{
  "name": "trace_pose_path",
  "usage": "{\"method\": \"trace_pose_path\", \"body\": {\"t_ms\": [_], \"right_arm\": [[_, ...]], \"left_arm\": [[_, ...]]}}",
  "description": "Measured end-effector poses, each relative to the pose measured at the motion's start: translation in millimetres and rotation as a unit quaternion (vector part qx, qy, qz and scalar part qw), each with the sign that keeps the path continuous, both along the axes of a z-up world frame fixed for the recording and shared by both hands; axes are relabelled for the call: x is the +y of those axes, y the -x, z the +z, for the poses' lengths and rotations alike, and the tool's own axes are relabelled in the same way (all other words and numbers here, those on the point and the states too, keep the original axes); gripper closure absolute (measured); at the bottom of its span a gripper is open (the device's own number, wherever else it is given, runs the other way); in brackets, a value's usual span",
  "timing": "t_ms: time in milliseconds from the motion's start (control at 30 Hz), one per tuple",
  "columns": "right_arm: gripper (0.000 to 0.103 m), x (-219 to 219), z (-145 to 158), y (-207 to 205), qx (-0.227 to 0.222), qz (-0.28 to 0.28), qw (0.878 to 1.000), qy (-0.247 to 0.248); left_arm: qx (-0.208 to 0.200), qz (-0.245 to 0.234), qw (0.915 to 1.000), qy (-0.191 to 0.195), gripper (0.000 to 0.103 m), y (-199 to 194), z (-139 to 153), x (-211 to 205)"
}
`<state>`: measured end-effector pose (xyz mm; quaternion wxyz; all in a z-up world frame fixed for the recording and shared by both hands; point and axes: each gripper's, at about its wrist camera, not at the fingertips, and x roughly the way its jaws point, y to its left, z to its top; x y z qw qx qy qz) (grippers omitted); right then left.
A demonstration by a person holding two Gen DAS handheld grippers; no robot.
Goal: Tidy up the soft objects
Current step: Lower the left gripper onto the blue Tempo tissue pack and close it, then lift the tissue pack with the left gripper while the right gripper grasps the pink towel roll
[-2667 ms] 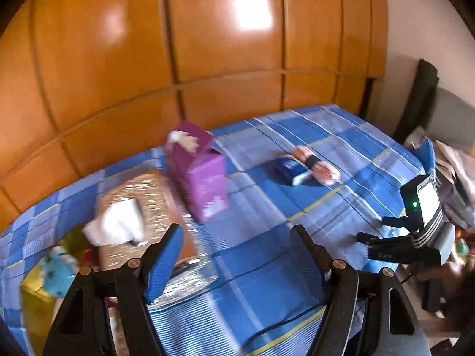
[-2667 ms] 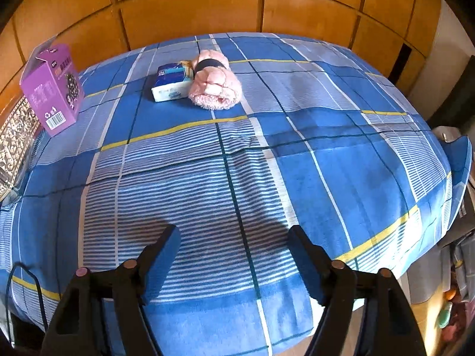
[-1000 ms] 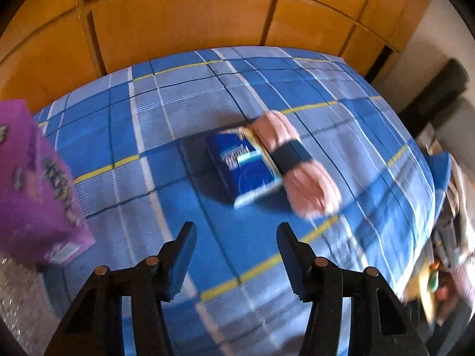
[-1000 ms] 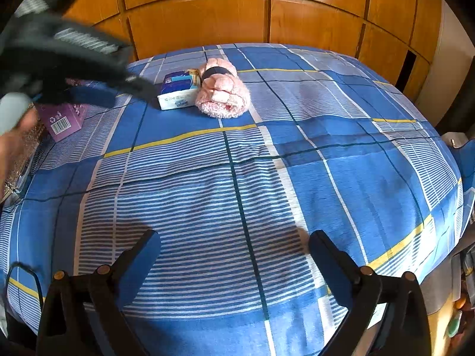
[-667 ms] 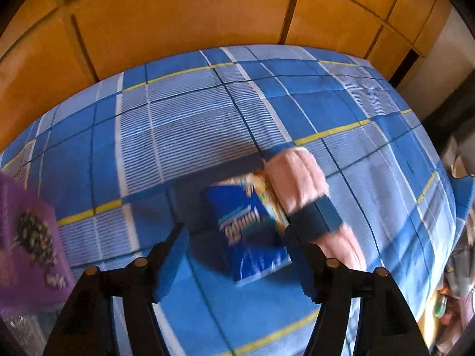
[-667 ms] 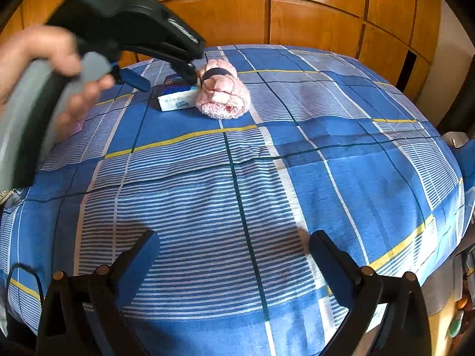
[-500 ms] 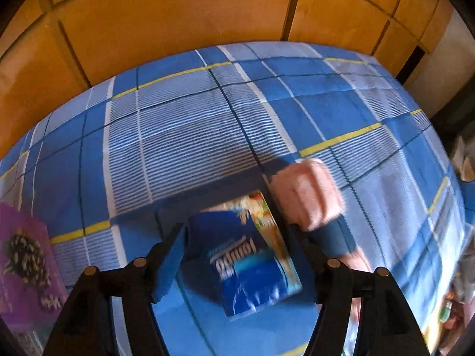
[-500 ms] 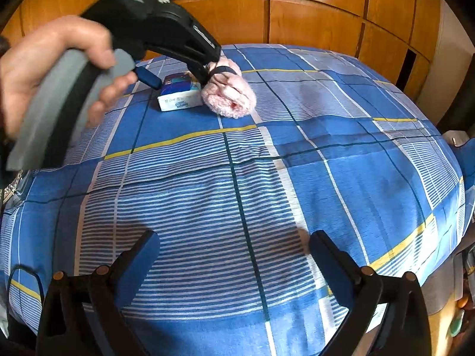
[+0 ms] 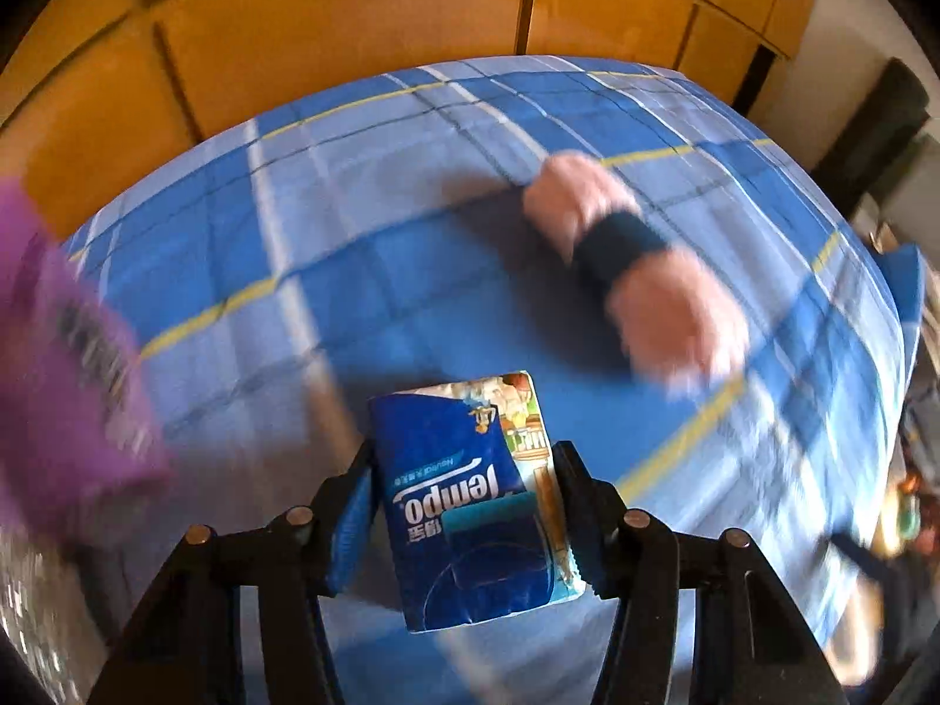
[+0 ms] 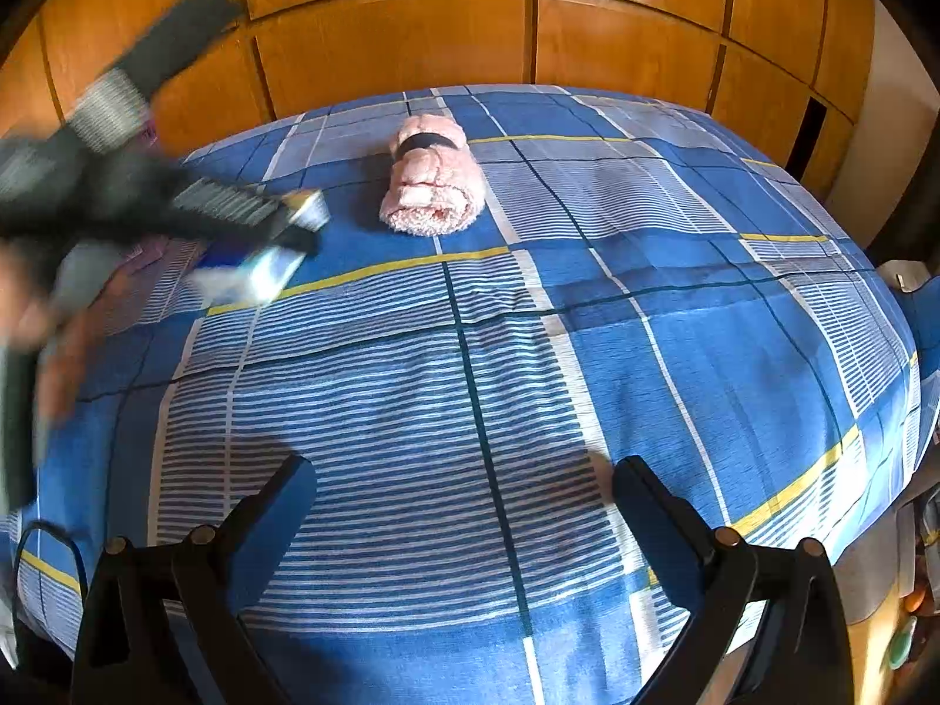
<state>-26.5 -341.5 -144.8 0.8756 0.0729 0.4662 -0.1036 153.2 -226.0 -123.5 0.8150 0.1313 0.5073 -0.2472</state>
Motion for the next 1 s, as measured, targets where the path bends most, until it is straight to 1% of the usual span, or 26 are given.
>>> {"method": "trace_pose_path", "body": {"t_ms": [33,100,167,200,233,267,300,433,500,600,733,767,800,833,867,900,1000], "right_arm": [[0.0,0,0,-1,0.002,0.001,1.0,0.0],[0.001,-1,2,-3,0.01,0.004,1.0,-0.001],[0.012,-6,6,-6,0.016,0.001,1.0,-0.009],[0.021,-11,9,-8,0.014,-0.002,1.0,-0.016],[0.026,-17,14,-12,0.009,-0.001,0.999,-0.032],[0.026,-24,19,-18,0.006,-0.002,0.999,-0.043],[0.026,-27,23,-22,0.002,-0.005,0.999,-0.041],[0.026,-36,51,-58,-0.037,0.011,0.999,-0.018],[0.026,-36,57,-80,-0.043,0.025,0.999,-0.012],[0.026,-32,54,-117,-0.03,0.041,0.999,-0.002],[0.026,-30,33,-161,0.019,0.057,0.998,0.006],[0.029,-30,27,-167,0.032,0.06,0.998,0.006],[0.048,-31,21,-173,0.049,0.061,0.997,0.003],[0.065,-32,14,-177,0.065,0.059,0.996,-0.005],[0.066,-34,12,-176,0.066,0.057,0.996,-0.017],[0.071,-34,13,-174,0.058,0.053,0.997,-0.019],[0.072,-27,18,-157,0.059,0.065,0.996,-0.02]], "left_arm": [[-0.007,-0.007,0.9999,-0.003,0.046,13,0,8],[-0.014,-0.007,0.9999,-0.001,0.046,26,0,23],[-0.024,-0.013,0.9996,0.0,0.046,39,1,38],[-0.024,-0.008,0.9996,0.008,0.046,44,0,45],[-0.028,-0.01,0.9995,0.015,0.046,47,-1,50],[-0.038,-0.017,0.999,0.016,0.046,52,-2,53],[-0.044,-0.021,0.9987,0.016,0.046,54,-3,54],[-0.05,-0.018,0.9982,0.029,0.047,60,-3,62],[-0.054,-0.016,0.9978,0.035,0.047,61,-4,64],[-0.061,-0.017,0.9972,0.04,0.047,62,-5,66],[-0.061,-0.016,0.997,0.045,0.047,62,-5,68],[-0.061,-0.015,0.997,0.045,0.047,62,-5,67],[-0.062,-0.015,0.9969,0.046,0.047,62,-5,68],[-0.063,-0.015,0.9969,0.046,0.047,62,-6,68],[-0.063,-0.014,0.9968,0.047,0.047,62,-6,68],[-0.062,-0.013,0.9968,0.049,0.047,62,-6,68],[-0.064,-0.01,0.9965,0.053,0.047,62,-6,69]]}}
